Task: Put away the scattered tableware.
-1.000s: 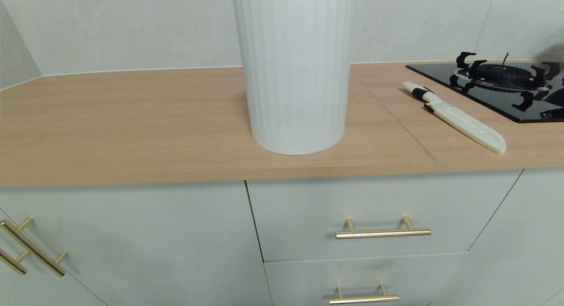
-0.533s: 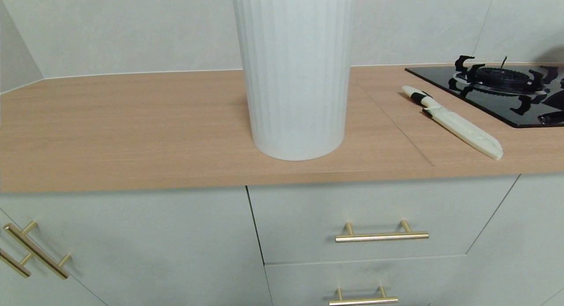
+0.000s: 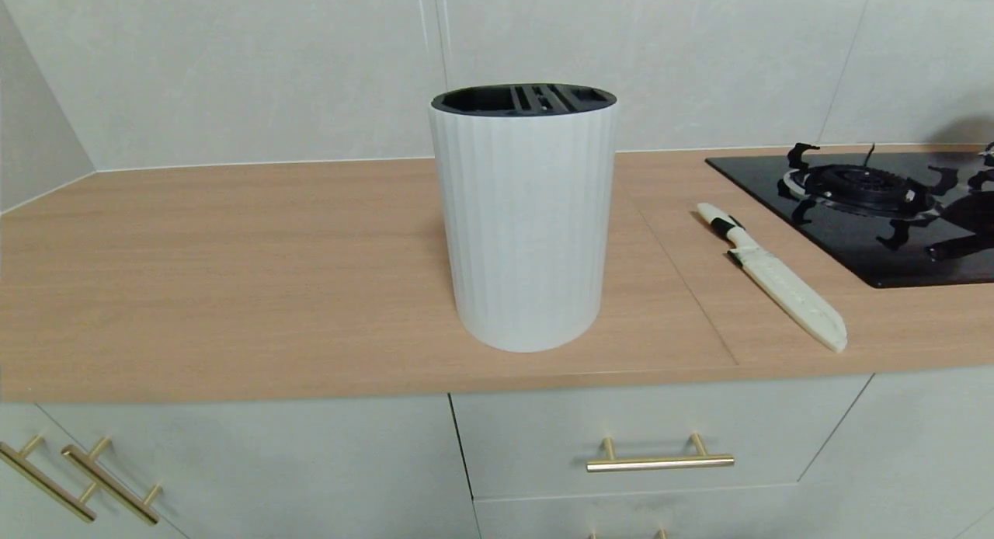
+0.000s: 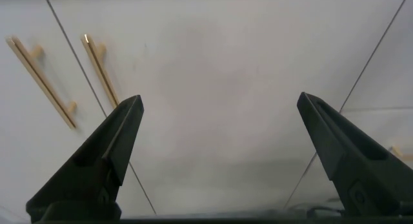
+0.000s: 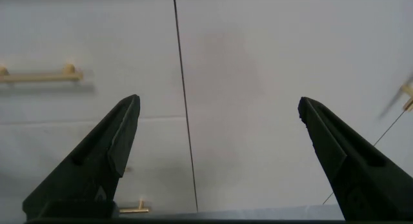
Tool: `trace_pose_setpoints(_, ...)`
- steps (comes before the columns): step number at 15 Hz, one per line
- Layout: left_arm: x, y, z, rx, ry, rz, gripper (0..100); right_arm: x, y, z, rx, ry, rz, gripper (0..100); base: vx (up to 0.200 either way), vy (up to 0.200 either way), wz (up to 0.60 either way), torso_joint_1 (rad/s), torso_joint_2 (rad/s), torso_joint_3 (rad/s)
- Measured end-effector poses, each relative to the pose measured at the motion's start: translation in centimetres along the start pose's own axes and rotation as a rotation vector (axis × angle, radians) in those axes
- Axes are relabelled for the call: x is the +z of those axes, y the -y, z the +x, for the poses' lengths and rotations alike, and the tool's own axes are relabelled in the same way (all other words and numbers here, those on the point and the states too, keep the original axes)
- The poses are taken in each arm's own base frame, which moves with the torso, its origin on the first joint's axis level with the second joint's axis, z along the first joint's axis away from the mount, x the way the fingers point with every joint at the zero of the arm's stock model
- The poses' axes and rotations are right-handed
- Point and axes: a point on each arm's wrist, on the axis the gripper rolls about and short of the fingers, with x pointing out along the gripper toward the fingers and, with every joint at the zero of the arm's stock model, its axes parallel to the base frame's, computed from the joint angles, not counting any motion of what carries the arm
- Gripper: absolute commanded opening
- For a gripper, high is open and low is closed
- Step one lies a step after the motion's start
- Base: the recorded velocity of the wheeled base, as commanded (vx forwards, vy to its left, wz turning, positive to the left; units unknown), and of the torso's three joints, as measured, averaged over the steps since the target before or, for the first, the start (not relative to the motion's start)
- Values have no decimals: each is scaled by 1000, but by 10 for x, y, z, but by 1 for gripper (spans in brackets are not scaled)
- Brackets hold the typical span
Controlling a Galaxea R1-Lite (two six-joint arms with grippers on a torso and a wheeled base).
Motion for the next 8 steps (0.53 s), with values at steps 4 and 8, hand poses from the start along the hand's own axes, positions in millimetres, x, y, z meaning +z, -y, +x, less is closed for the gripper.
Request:
trace_pose_setpoints(4,0,0,0,0,0,0,100,0,0,0,1,0,0,100,0,0,0,179,-470,-295)
trace_pose_setpoints(8,0,0,0,0,0,0,100,0,0,0,1,0,0,100,0,0,0,202,-489,-292)
